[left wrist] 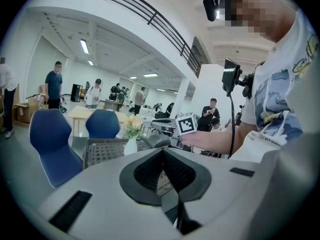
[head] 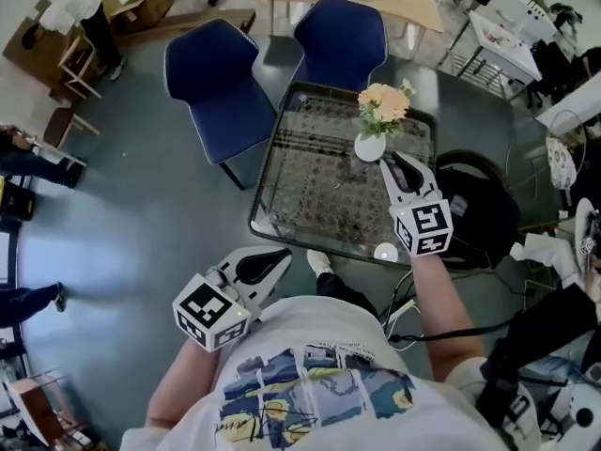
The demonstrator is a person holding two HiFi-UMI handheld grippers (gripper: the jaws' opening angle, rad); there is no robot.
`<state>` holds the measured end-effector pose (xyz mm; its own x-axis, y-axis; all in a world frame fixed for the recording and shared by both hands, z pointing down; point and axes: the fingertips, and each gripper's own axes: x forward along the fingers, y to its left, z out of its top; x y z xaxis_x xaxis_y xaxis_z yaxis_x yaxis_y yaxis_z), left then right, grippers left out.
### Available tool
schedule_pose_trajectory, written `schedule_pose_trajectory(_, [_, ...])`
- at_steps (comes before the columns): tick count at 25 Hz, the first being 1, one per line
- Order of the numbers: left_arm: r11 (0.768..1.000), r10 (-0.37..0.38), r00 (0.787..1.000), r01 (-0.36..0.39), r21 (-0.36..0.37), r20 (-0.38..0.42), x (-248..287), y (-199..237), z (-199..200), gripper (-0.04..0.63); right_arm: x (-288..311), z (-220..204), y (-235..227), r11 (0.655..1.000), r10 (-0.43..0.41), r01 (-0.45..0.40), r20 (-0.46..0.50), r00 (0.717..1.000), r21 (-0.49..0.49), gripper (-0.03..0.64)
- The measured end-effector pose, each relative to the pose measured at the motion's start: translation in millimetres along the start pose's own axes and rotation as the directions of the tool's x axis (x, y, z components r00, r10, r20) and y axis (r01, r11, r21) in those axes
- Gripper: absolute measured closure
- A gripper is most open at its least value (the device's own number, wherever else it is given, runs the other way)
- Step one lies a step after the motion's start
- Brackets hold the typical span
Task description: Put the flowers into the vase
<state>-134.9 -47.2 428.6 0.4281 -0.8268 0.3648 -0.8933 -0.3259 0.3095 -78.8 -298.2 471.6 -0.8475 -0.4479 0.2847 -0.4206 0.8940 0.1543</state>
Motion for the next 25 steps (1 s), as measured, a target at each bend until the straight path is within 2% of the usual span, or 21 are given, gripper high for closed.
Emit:
schedule_pose_trajectory(2, [1.000,-0.017,1.000,0.017,0.002,0.001,-6,-8,-7,0.586,-18,-8,24,0.999,0.032,-0.031,-0.021,0.999,0.037,0.530])
schedule_pose_trajectory(4, [0.999,-0.037,0.999,0.036,0.008,0.008,-16,-15,-14,0.586,-37,-13,53,0.996,0.070,-0.067,-0.038,0.997,0.062,0.561])
schedule_pose_trajectory(8, [0.997,-0.073,0.997,0.072,0.028,0.007,-45,-36,-33,0.586,-79,-13,116,0.990,0.129,-0.124,-0.068,0.989,0.072,0.595])
schedule_pose_trajectory(17, [0.992,-0.129,0.991,0.130,0.007,-0.038,-80,-67,-77,0.586,-134,-20,231,0.968,0.244,-0.234,-0.103,0.964,0.095,0.606])
schedule_pose_trajectory(21, [0.987,-0.161,0.986,0.162,0.019,-0.054,-82,-77,-84,0.586,-148,-15,251,0.963,0.265,-0.258,-0.106,0.958,0.073,0.606])
schedule_pose_trajectory(25, [0.987,-0.152,0.987,0.154,0.037,-0.055,-78,-83,-81,0.586,-156,-7,253,0.958,0.284,-0.278,-0.091,0.954,0.074,0.606])
